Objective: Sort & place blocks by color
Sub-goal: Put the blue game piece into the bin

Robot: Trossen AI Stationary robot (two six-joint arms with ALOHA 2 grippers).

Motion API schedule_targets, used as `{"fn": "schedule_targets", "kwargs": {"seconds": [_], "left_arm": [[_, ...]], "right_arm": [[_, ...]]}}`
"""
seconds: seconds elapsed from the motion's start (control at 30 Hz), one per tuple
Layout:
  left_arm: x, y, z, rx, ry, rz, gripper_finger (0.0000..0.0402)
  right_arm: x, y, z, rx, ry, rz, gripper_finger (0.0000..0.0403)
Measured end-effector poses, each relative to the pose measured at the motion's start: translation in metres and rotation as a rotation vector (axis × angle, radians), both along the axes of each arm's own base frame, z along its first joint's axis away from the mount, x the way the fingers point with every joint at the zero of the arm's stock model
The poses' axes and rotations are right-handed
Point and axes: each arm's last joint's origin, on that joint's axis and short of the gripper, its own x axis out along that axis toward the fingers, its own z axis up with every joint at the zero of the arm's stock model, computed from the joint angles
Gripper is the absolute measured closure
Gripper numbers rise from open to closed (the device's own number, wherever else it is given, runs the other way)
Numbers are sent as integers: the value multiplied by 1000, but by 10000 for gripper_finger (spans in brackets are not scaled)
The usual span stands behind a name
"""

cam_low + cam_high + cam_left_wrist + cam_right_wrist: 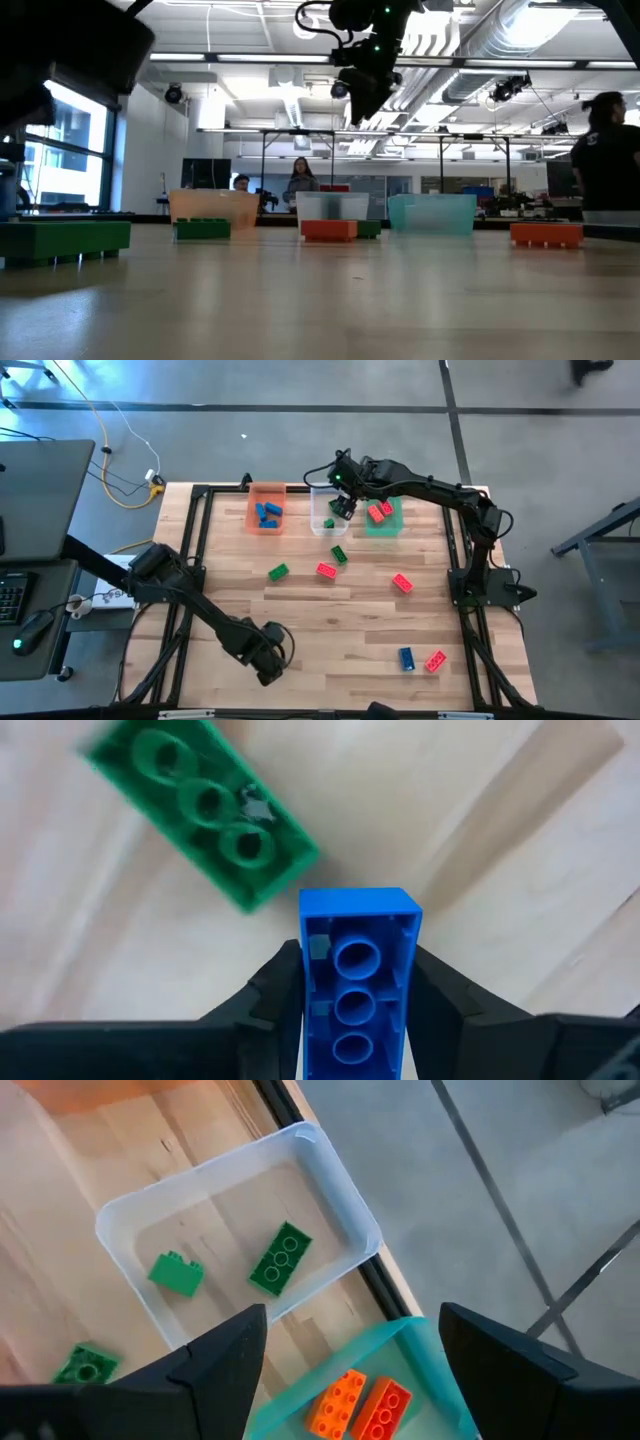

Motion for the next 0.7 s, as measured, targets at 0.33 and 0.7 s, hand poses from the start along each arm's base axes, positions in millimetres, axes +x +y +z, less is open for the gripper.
{"fn": "schedule_targets", "kwargs": {"seconds": [0.33,0.7], "left_arm": [[-14,66,61,201,-63,38,297],[-34,171,116,490,-140,102,297]], "right_arm": [[-3,-1,0,-70,82,19,117],[-9,2,-3,-36,154,23,117]]}}
